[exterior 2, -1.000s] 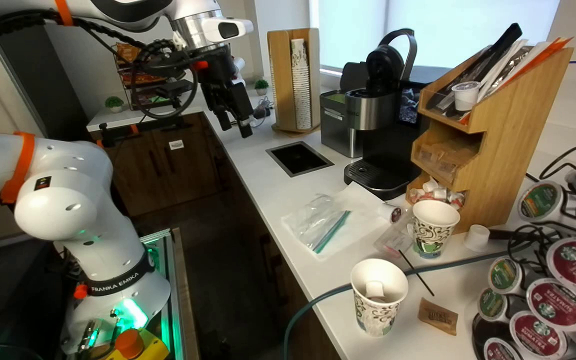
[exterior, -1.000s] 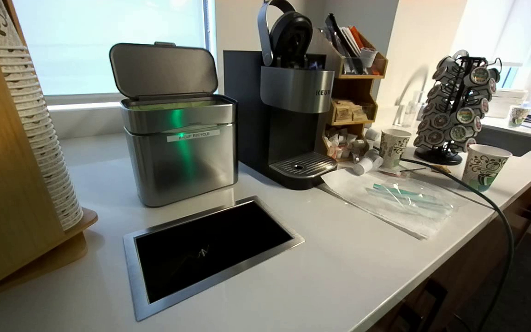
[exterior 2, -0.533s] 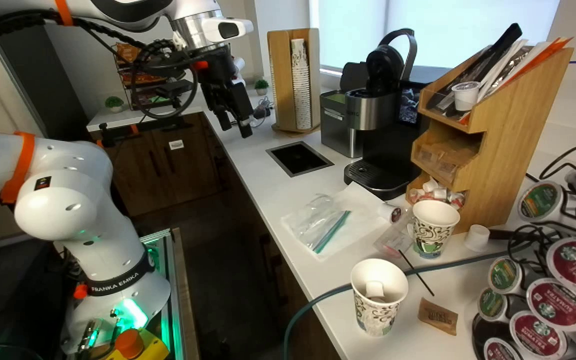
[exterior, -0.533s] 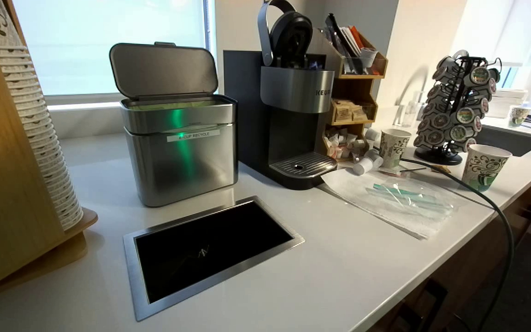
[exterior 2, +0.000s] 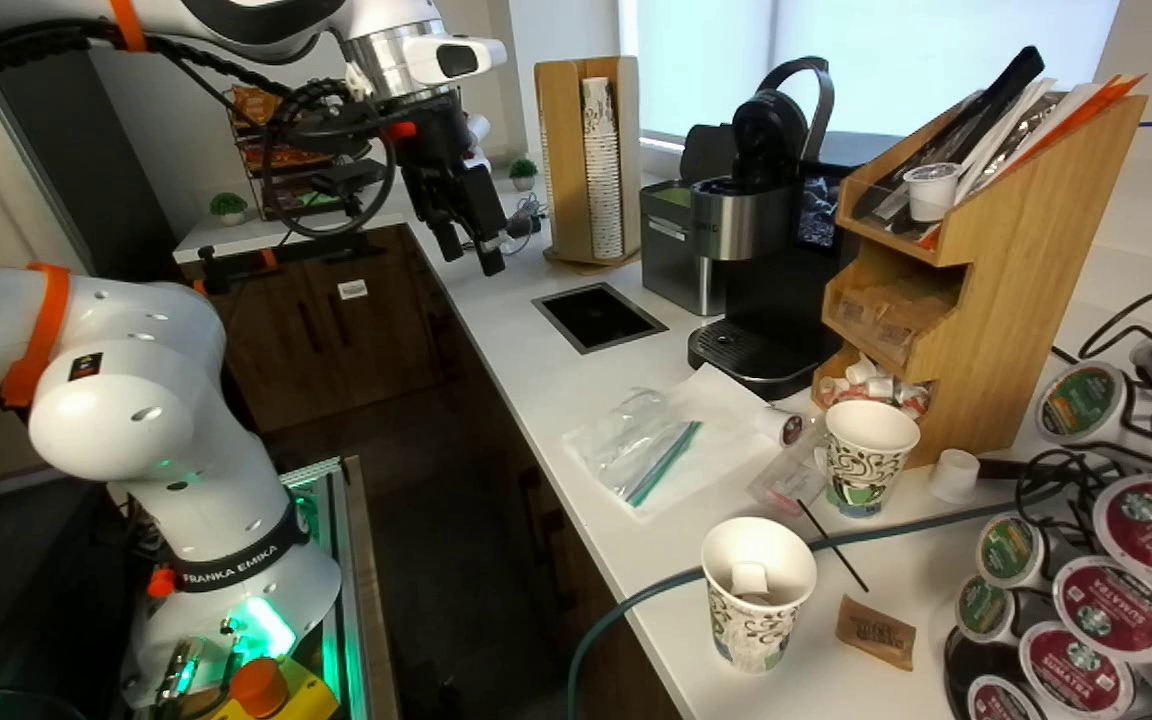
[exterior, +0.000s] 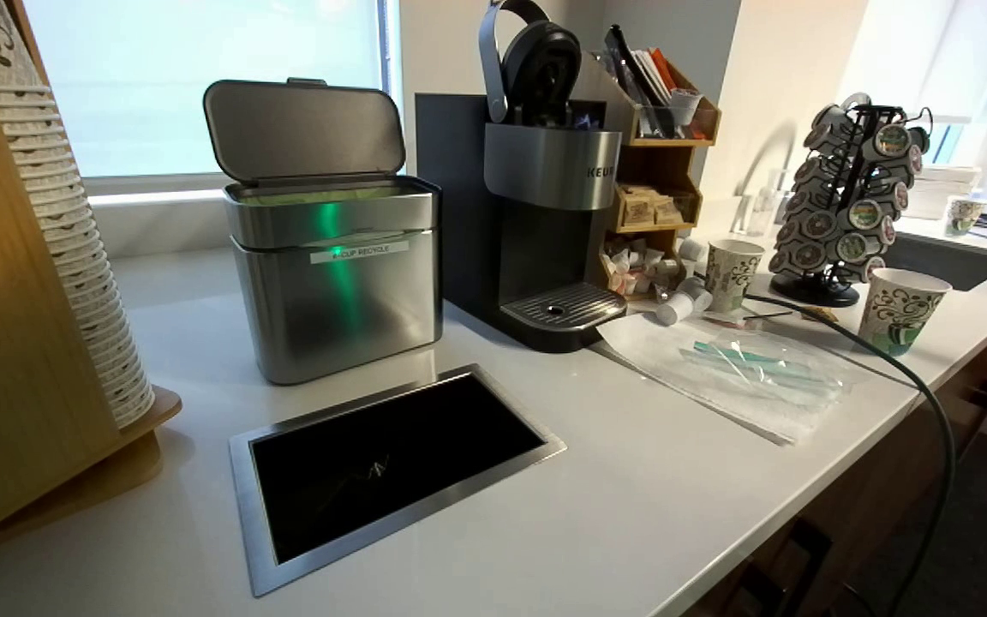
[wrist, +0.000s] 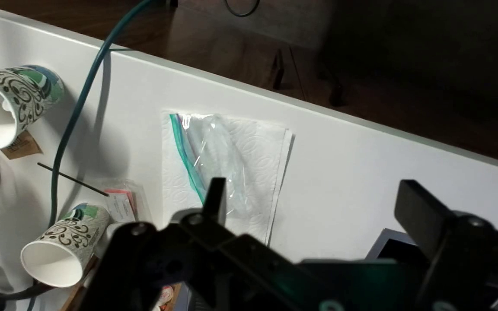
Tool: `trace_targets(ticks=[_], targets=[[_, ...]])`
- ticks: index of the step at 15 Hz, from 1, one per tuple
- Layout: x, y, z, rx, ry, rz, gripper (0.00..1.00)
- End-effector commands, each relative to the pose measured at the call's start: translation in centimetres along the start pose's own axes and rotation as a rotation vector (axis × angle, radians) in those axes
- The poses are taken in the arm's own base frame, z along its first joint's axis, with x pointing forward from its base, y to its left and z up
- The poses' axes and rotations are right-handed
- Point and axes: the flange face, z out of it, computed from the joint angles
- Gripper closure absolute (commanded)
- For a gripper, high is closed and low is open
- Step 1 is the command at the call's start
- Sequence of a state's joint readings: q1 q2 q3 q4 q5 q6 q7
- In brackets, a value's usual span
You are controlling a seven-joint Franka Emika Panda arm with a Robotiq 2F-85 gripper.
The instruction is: Stack the two coffee cups together.
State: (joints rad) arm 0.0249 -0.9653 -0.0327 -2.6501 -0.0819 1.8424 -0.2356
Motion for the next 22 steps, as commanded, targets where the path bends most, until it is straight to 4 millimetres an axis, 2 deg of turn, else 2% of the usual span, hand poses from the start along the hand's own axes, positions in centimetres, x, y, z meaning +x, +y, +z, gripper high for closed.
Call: trace_targets(ticks=[1,7,9,13,14,17,18,19,20,22], targets=[[0.0,0.0,-0.1,0.000,-0.001,0.000,0.00],[0.0,0.0,-0.1,0.000,-0.001,0.000,0.00],[-1.3,2.1,-0.2,-0.069,-0.015,0.093,0.00],[-5.1,9.7,-0.5,-0.209,-0.081,0.182,0.00],[-5.9,12.5,0.1,-0.207,-0.112,0.198,0.00],[-8.8,17.3,2.1,-0.102,-0.122,0.206,0.00],[-9.9,18.4,2.2,-0.031,-0.091,0.243,0.00],[-9.1,16.3,1.8,-0.101,-0.099,0.229,0.00],[-9.7,17.1,2.1,-0.080,-0.096,0.239,0.00],[-9.5,16.9,1.9,-0.086,-0.097,0.234,0.00]])
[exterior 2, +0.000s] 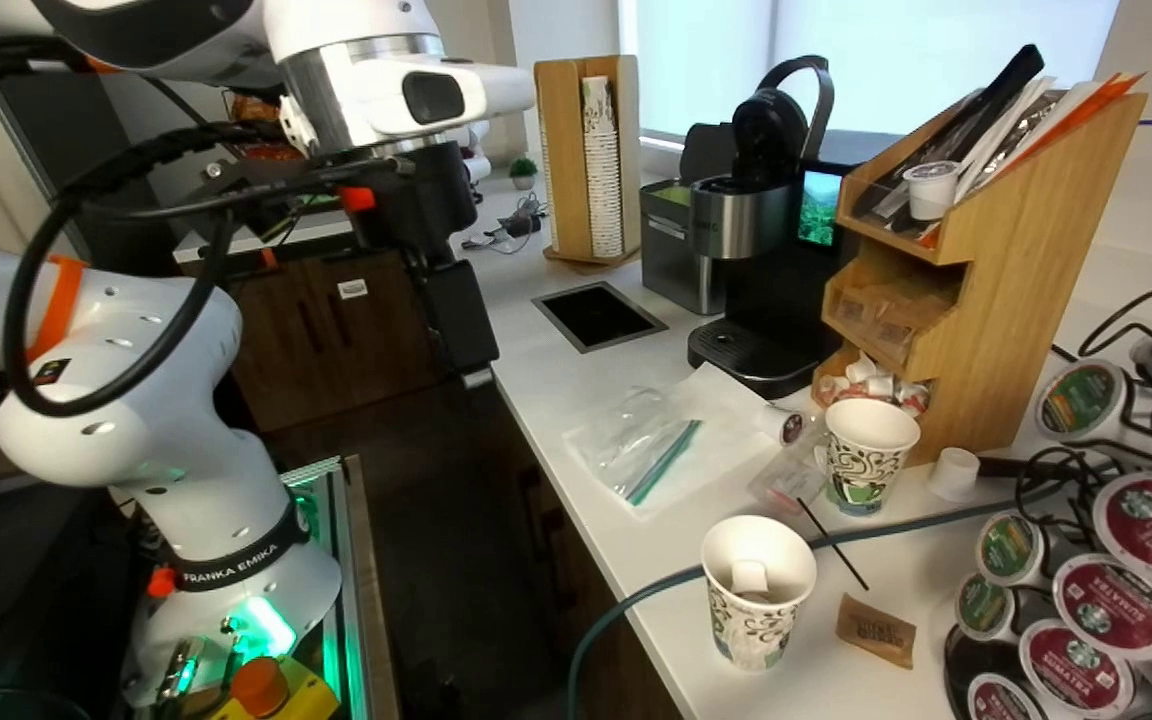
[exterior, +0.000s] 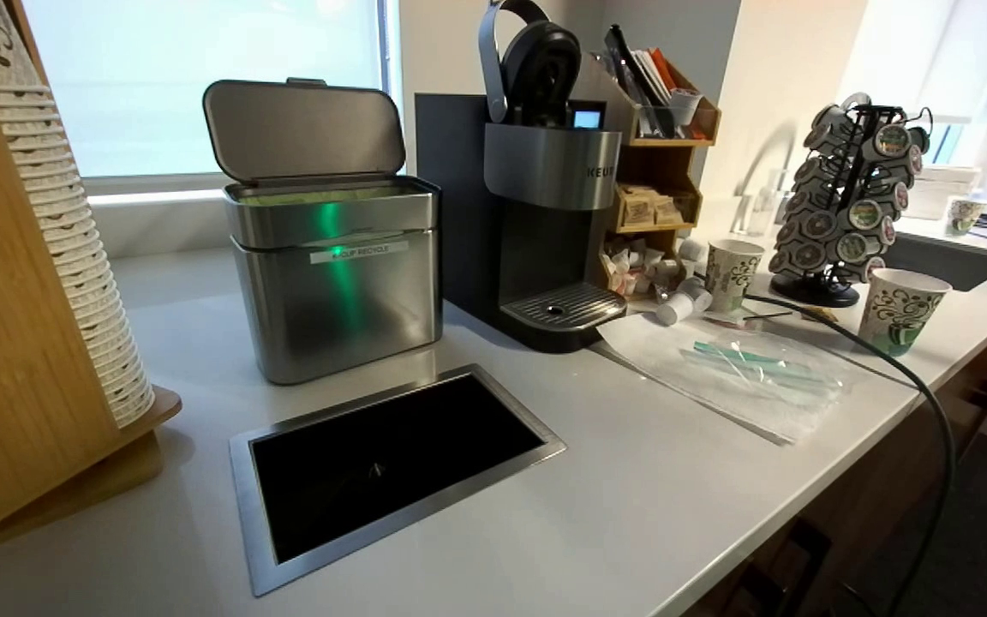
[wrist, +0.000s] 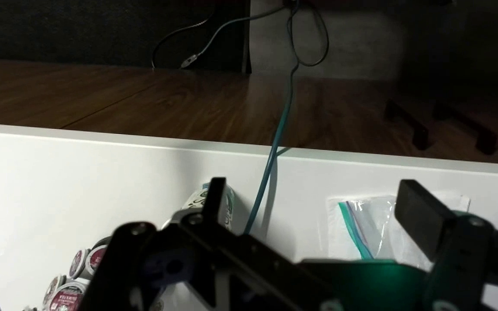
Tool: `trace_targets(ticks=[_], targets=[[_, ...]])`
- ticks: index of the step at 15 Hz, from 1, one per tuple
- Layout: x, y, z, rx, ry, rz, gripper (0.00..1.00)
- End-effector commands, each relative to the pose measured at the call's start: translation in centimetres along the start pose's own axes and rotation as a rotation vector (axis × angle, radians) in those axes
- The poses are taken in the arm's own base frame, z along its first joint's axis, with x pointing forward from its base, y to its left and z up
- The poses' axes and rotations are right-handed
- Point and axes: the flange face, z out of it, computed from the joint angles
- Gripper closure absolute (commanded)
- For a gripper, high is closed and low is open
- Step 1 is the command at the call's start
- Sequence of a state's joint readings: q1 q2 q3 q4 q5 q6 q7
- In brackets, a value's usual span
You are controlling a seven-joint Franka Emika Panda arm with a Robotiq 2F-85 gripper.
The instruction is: Stack the two coffee cups together.
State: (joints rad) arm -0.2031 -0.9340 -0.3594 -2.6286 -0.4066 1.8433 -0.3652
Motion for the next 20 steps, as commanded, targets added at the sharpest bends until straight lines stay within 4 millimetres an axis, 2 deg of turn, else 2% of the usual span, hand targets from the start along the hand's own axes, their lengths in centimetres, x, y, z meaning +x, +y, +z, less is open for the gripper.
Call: trace_targets(ticks=[1,3,7,9,10,11,13,16,20], targets=[[0.2,-0.3,-0.2,-0.009,-0.001,-0.006,0.00],[0.9,-0.3,-0.1,0.000,-0.002,-0.024,0.00],[3.7,2.7,0.9,0.041,-0.008,-0.246,0.00],[6.2,3.6,1.8,0.039,-0.041,-0.318,0.00],[7.6,3.9,2.4,0.029,-0.058,-0.274,0.00],[4.3,2.9,1.2,0.035,-0.007,-0.261,0.00],[5.4,3.0,1.7,0.032,-0.034,-0.264,0.00],[5.4,2.7,1.8,0.027,-0.021,-0.268,0.00],[7.9,4.2,4.1,0.016,-0.024,-0.411,0.00]])
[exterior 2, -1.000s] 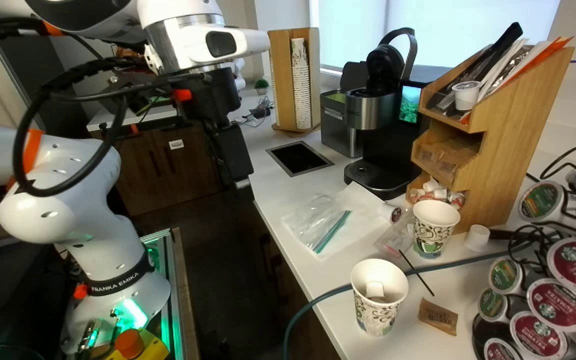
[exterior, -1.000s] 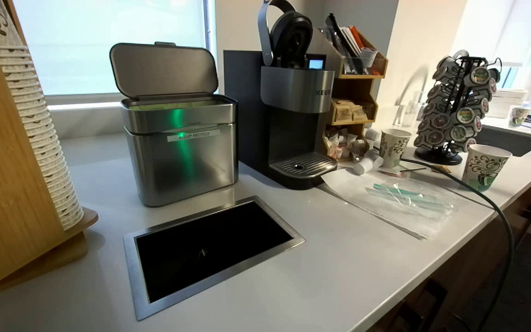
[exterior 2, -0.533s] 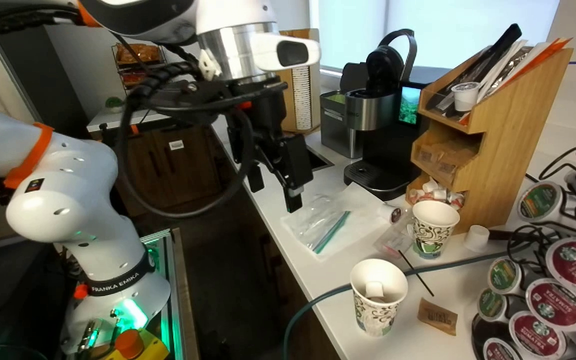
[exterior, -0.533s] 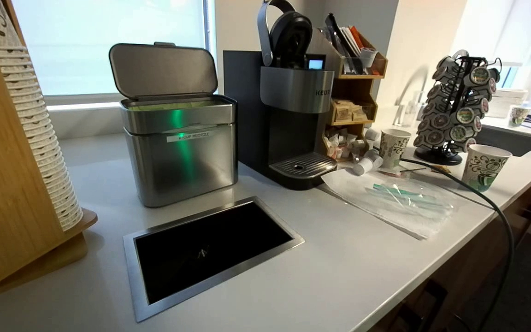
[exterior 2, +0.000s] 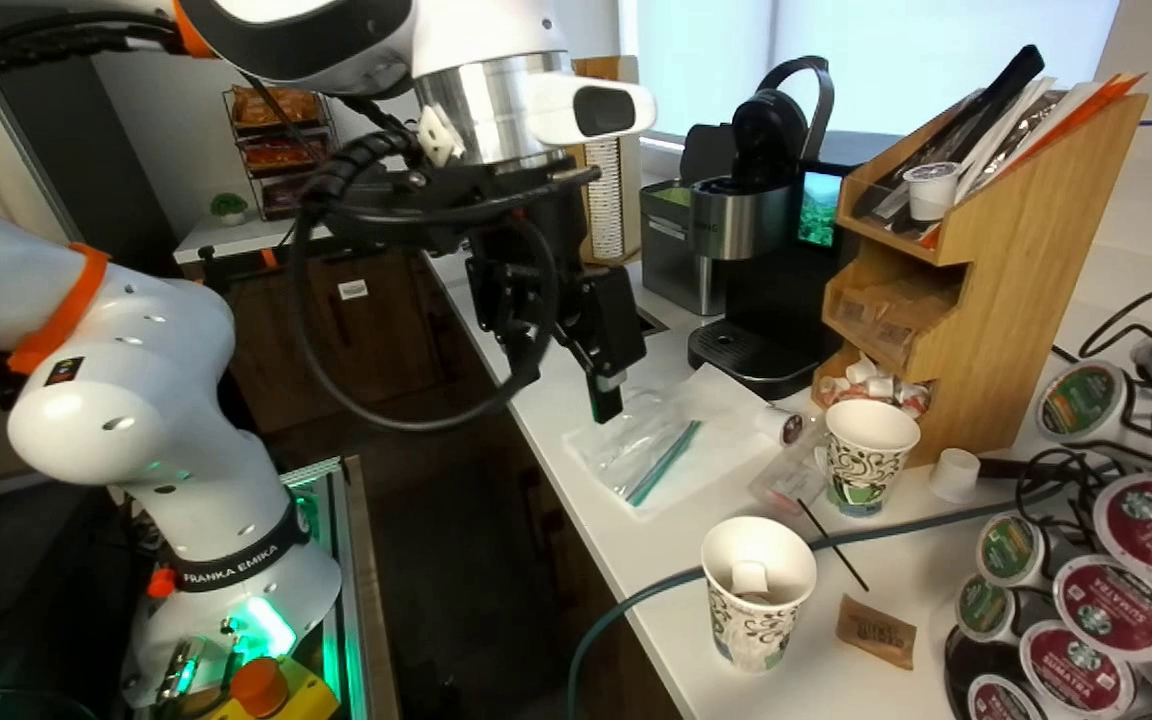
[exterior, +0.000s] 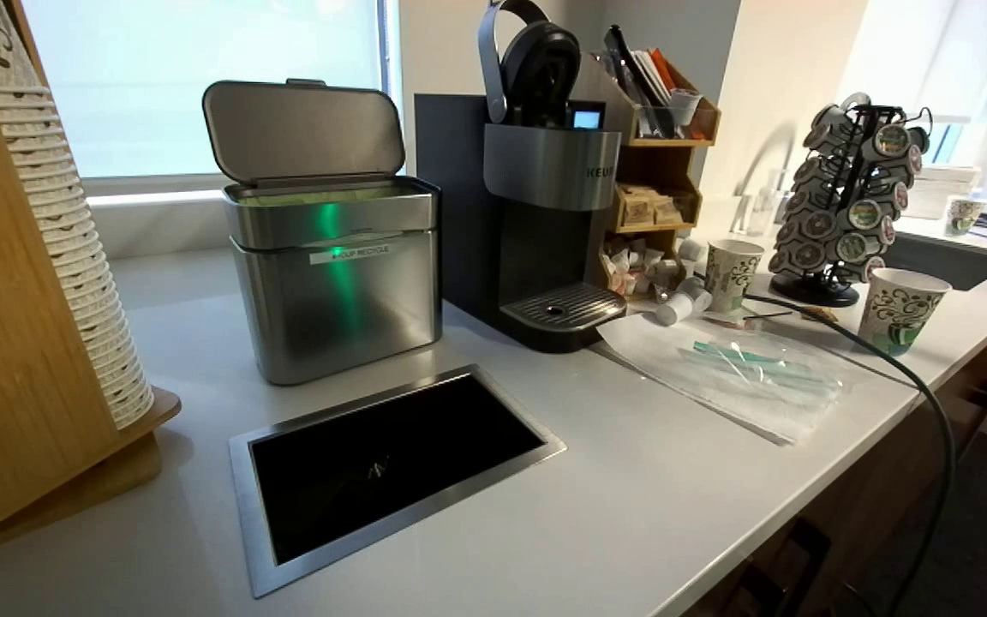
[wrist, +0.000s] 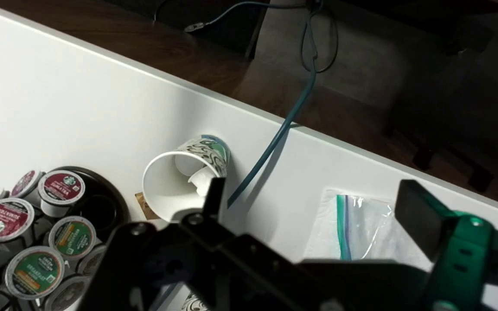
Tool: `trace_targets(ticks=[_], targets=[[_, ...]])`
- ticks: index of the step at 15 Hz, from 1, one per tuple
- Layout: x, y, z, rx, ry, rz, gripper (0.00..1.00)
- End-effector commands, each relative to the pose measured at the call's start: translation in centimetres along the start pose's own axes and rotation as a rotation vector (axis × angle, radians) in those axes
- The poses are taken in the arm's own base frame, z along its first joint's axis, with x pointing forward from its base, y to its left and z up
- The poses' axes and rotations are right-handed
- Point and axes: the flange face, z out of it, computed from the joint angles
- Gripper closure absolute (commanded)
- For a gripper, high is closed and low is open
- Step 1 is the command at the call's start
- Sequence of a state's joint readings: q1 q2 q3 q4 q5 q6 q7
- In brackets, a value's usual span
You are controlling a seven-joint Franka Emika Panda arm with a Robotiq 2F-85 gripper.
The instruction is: Stack the two coffee cups together.
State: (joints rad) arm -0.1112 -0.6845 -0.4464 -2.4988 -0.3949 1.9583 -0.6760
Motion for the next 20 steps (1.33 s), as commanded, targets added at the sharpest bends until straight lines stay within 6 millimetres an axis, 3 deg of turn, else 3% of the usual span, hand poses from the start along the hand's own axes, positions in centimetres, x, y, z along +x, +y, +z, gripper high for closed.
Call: trace_targets(ticks=[1,5,7,11,12,15,20], targets=[[1.8,2.7,2.4,-0.041,-0.022,-0.102,0.00],[3.6,6.4,4.1,-0.151,-0.020,-0.090,0.00],[4.5,7.2,5.5,-0.145,-0.060,-0.080,0.00],[6.1,7.5,7.6,-0.099,-0.133,0.015,0.00],[5.4,6.8,7.0,-0.112,-0.086,-0.030,0.00],[5.9,6.8,7.4,-0.112,-0.099,-0.034,0.00],[7.9,6.0,12.6,0.000,-0.170,-0.078,0.00]])
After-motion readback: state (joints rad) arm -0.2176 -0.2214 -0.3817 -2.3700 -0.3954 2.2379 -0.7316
